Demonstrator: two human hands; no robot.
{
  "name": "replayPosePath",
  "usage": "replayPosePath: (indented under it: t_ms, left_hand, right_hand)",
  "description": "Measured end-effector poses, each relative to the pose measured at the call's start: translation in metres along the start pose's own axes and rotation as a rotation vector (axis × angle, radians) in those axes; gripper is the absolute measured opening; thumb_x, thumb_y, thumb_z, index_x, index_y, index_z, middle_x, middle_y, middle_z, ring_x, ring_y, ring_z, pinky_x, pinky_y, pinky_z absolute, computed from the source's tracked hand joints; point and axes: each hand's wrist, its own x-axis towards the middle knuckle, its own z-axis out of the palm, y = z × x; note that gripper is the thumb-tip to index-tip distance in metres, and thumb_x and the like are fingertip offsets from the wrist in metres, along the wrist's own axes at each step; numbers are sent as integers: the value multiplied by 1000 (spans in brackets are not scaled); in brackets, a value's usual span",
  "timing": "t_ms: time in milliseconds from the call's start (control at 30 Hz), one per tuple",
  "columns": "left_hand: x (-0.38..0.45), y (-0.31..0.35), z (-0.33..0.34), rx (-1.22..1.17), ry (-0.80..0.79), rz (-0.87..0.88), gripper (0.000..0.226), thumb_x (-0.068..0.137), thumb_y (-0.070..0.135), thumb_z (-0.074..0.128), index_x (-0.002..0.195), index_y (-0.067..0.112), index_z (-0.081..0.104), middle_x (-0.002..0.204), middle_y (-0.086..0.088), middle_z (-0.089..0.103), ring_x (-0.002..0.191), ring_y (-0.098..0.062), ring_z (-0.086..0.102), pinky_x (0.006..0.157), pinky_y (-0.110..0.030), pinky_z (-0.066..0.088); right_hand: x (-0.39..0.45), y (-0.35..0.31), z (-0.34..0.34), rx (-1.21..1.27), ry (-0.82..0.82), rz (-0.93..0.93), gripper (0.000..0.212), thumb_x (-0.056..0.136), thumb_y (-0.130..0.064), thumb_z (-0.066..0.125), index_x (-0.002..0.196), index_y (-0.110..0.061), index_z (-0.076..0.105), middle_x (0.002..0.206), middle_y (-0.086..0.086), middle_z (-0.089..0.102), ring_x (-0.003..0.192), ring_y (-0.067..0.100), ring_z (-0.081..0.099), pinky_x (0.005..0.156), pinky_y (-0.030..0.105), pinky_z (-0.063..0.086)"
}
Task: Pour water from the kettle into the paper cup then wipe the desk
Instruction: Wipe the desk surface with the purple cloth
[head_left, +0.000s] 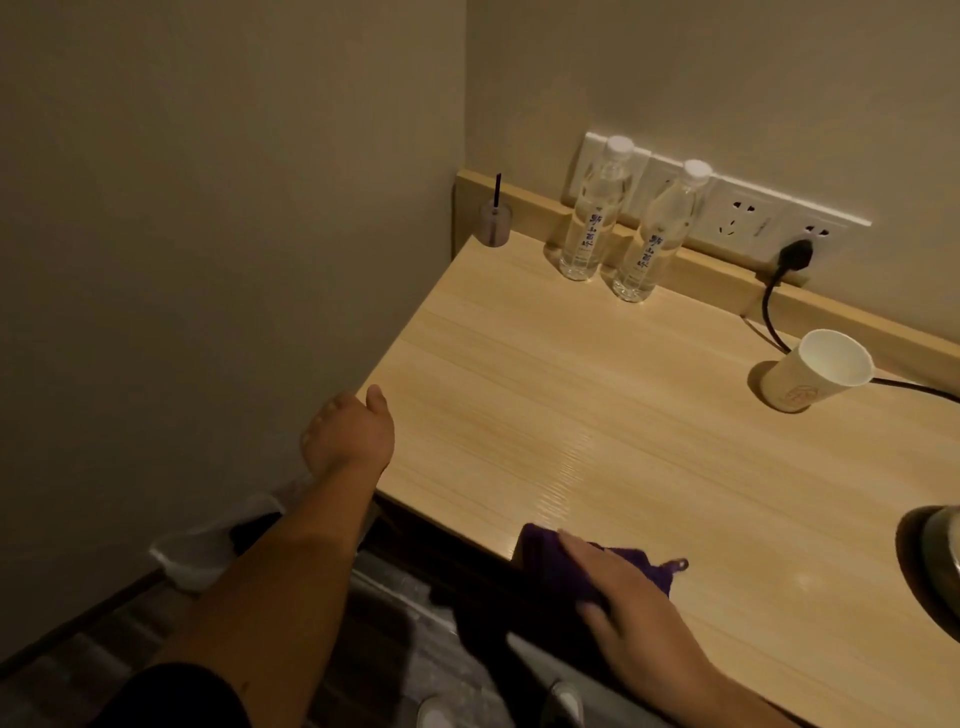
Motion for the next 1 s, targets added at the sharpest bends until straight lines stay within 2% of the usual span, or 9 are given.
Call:
replayPosePath:
  t_ms: [33,133,200,367,433,533,600,667,1000]
  left_hand:
    - [0,1,1,-6,21,-11,65,99,50,20,131,0,48,133,-23,54,118,-39,52,95,-46,40]
    - [1,4,3,-8,76,-16,61,99,47,23,120,0,55,121,-22,61,108,-39,57,86,-44,43]
    - [0,2,5,-9,94,6,59,99,46,23,118,1,58,118,-20,63,104,-38,58,83,-43,44]
    - [5,-1,10,1,63,-22,57,99,44,20,116,8,61,111,-15,66,97,-34,60,81,-42,49]
    - [7,0,13,2,56,-40,55,98,42,20,103,10,64,95,-13,67,83,-32,61,72,-37,49]
    - [7,-2,17,11,168,48,52,99,35,27,77,7,65,67,-13,63,57,-31,57,55,-34,47]
    - [7,-1,13,-7,156,27,51,99,35,25,84,7,65,76,-13,65,65,-31,60,62,-37,50]
    - [7,2,11,8,112,-41,50,99,39,23,94,10,64,86,-10,65,74,-27,59,70,-38,48]
    - [7,4,7,59,33,-10,45,101,35,17,110,10,53,102,-9,60,92,-28,58,77,-37,42]
  right_hand:
    - [9,-10,-13,228,18,99,54,90,-8,58,133,-41,51,117,-39,59,113,-13,52,99,13,34]
    - [52,-31,-55,826,-34,399,23,93,-21,57,112,-23,69,108,6,73,103,28,66,97,46,46]
    - [92,-45,-80,936,28,446,25,92,-26,57,111,-13,67,108,19,70,99,39,65,92,51,48]
    - [231,-69,-109,485,238,199,17,98,-33,48,103,-22,59,100,10,68,88,29,64,78,42,49]
    - [292,-66,-104,88,298,55,28,99,-35,45,123,-24,53,103,6,65,84,20,60,71,35,46]
    - [366,-52,-73,-283,181,-165,42,98,-24,45,139,-19,40,119,14,62,101,32,60,83,43,48]
    - [391,-35,-42,-497,12,-253,48,98,-30,43,143,-17,36,136,14,53,122,35,50,98,45,42]
    - [400,-23,-22,-698,-14,-298,56,98,-40,37,148,-15,28,152,11,35,141,32,27,113,46,24]
    - [288,-25,17,-742,-199,-503,60,100,-46,29,151,-16,21,159,5,18,147,22,12,117,37,2]
